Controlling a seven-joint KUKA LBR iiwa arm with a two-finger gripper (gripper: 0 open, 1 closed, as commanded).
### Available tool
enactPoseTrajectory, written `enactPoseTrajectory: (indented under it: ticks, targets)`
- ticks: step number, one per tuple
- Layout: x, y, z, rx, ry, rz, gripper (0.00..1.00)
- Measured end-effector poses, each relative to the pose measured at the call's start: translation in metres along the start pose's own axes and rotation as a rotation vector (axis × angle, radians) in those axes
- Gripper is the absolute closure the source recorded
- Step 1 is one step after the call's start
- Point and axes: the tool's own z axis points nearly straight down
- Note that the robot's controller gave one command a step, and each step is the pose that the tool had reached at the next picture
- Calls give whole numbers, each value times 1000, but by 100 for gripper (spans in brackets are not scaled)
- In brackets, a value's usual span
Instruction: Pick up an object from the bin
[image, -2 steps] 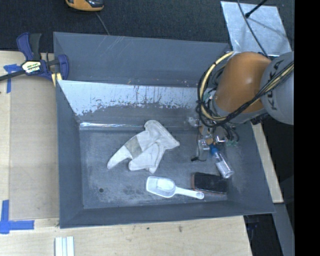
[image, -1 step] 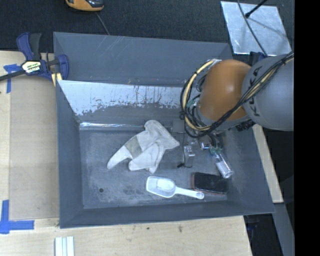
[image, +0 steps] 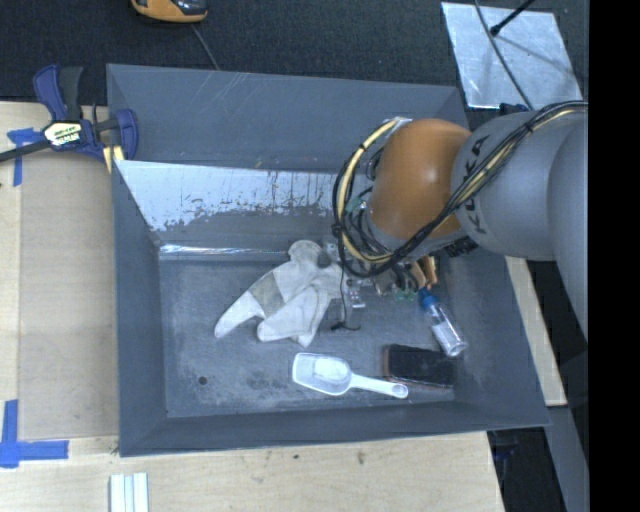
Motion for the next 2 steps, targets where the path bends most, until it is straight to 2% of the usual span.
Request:
enactPoseTrajectory:
  ticks: [1,2]
  targets:
    - [-1,26,10,3,4,-31,100]
    - [-1,26,10,3,4,-31,100]
